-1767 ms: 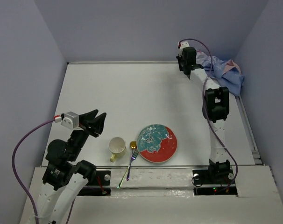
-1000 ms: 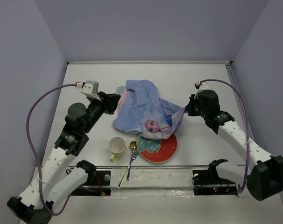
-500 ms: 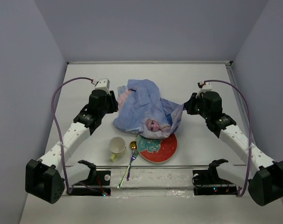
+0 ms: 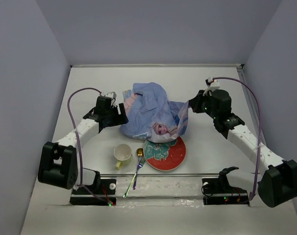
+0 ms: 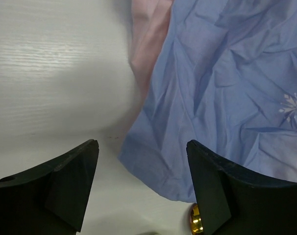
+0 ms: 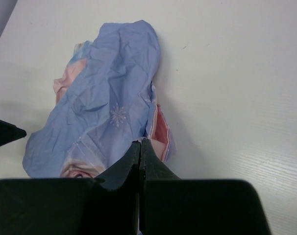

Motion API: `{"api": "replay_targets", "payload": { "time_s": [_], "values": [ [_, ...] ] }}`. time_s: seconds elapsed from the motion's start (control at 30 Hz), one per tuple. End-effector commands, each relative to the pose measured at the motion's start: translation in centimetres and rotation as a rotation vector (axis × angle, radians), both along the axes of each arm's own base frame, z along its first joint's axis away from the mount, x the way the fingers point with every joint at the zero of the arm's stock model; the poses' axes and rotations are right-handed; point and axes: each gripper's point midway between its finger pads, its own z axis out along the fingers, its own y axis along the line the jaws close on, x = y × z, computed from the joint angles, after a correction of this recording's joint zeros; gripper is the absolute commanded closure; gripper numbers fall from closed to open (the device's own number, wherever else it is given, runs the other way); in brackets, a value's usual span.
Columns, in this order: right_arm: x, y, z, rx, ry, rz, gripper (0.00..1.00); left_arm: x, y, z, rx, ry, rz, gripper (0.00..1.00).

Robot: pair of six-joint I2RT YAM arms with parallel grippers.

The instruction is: Set the dinner table for one person

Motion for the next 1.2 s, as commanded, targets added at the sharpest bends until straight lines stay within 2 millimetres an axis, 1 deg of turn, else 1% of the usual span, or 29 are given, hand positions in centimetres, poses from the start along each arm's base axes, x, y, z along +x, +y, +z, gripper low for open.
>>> {"api": "replay_targets", "payload": {
  "time_s": [0.0,0.03,0.07,0.1,0.13,0.2,0.27,0.33,0.37,0.43,0.47,0.5,0.57,0.6,0.7,0.73,0.77,0.8,0.83,0.87,0.9,0.93,0.97,1.0,1.03,1.07,1.1,1.13,1.17],
  "values": [
    [1.1,1.0,4.0,0.052,-0.115,0.032,1.00,-1.2,-2.4,-1.2,-0.123,0.063,-0.074,0.17],
    [1.0,1.1,4.1,0.056,-0.119,0.036,1.00,-1.8,-2.4,-2.4,-0.133,0.097,-0.062,0.18],
    [1.0,1.2,4.2,0.058,-0.119,0.039,1.00,-2.1,-2.6,-2.9,-0.143,0.114,-0.059,0.18],
    [1.0,1.3,4.1,0.060,-0.119,0.046,1.00,-1.9,-2.9,-3.1,-0.162,0.111,-0.055,0.18],
    [1.1,1.4,4.2,0.067,-0.119,0.051,1.00,-2.3,-3.4,-4.0,-0.196,0.148,-0.051,0.20],
    [1.1,1.5,4.1,0.069,-0.118,0.054,1.00,-2.1,-4.0,-4.4,-0.235,0.148,-0.048,0.24],
    [1.2,1.5,4.0,0.066,-0.117,0.053,1.00,-2.0,-4.3,-4.7,-0.268,0.155,-0.025,0.39],
    [1.2,1.6,4.1,0.068,-0.120,0.054,1.00,-1.5,-4.1,-4.8,-0.265,0.142,0.008,0.53],
    [1.2,1.6,4.1,0.070,-0.121,0.054,1.00,-0.8,-4.2,-4.3,-0.282,0.116,0.027,0.74],
    [1.4,1.6,4.2,0.072,-0.128,0.054,1.00,0.8,-4.3,-2.6,-0.297,0.051,0.048,0.89],
    [1.5,1.6,4.2,0.069,-0.130,0.053,1.00,1.7,-4.3,-1.6,-0.304,0.015,0.057,0.95],
    [1.9,1.5,4.4,0.062,-0.134,0.041,1.00,3.5,-4.3,0.4,-0.322,-0.050,0.071,1.00],
    [2.7,1.1,4.5,0.045,-0.143,0.008,1.00,5.7,-3.6,2.5,-0.336,-0.119,0.111,1.00],
    [3.6,0.5,5.6,0.032,-0.177,-0.032,1.00,7.8,-2.6,4.9,-0.361,-0.185,0.151,1.00],
    [5.6,-0.4,7.0,-0.038,-0.214,-0.088,1.00,10.5,-1.0,8.9,-0.406,-0.283,0.200,1.00],
    [6.1,-0.8,7.8,-0.050,-0.228,-0.113,1.00,11.6,-0.6,11.4,-0.421,-0.334,0.202,1.00],
    [6.5,-1.3,9.9,-0.055,-0.253,-0.131,1.00,12.0,0.4,13.4,-0.421,-0.379,0.217,1.00],
    [6.6,-1.6,10.6,-0.074,-0.263,-0.140,1.00,12.2,0.9,14.8,-0.418,-0.410,0.224,1.00],
    [6.5,-2.3,11.8,-0.081,-0.283,-0.172,1.00,12.2,1.3,16.8,-0.413,-0.451,0.227,1.00],
    [6.4,-2.6,12.9,-0.086,-0.302,-0.185,1.00,11.7,2.2,19.4,-0.395,-0.520,0.239,1.00],
    [6.2,-3.2,13.5,-0.101,-0.314,-0.209,1.00,11.4,2.7,20.8,-0.380,-0.552,0.250,1.00],
    [5.7,-3.7,14.7,-0.098,-0.336,-0.226,1.00,10.3,3.2,23.3,-0.375,-0.616,0.254,1.00],
    [5.4,-4.3,15.5,-0.106,-0.348,-0.254,1.00,9.7,4.2,24.4,-0.346,-0.651,0.281,1.00],
    [4.9,-4.5,15.5,-0.113,-0.336,-0.253,1.00,9.2,4.5,25.5,-0.341,-0.681,0.291,1.00],
    [4.5,-5.0,15.9,-0.118,-0.334,-0.272,1.00,8.0,4.9,27.6,-0.343,-0.737,0.293,1.00],
    [3.6,-5.7,17.5,-0.109,-0.365,-0.295,1.00,7.4,5.3,28.5,-0.335,-0.760,0.305,1.00],
    [3.1,-6.1,18.2,-0.104,-0.377,-0.306,1.00,6.9,5.6,29.3,-0.333,-0.781,0.312,1.00],
    [2.4,-6.5,18.9,-0.100,-0.390,-0.318,1.00,5.7,5.9,30.9,-0.337,-0.825,0.315,1.00],
    [1.1,-7.1,20.2,-0.092,-0.415,-0.332,1.00,5.1,6.2,31.8,-0.338,-0.852,0.327,1.00]
  ]
}}
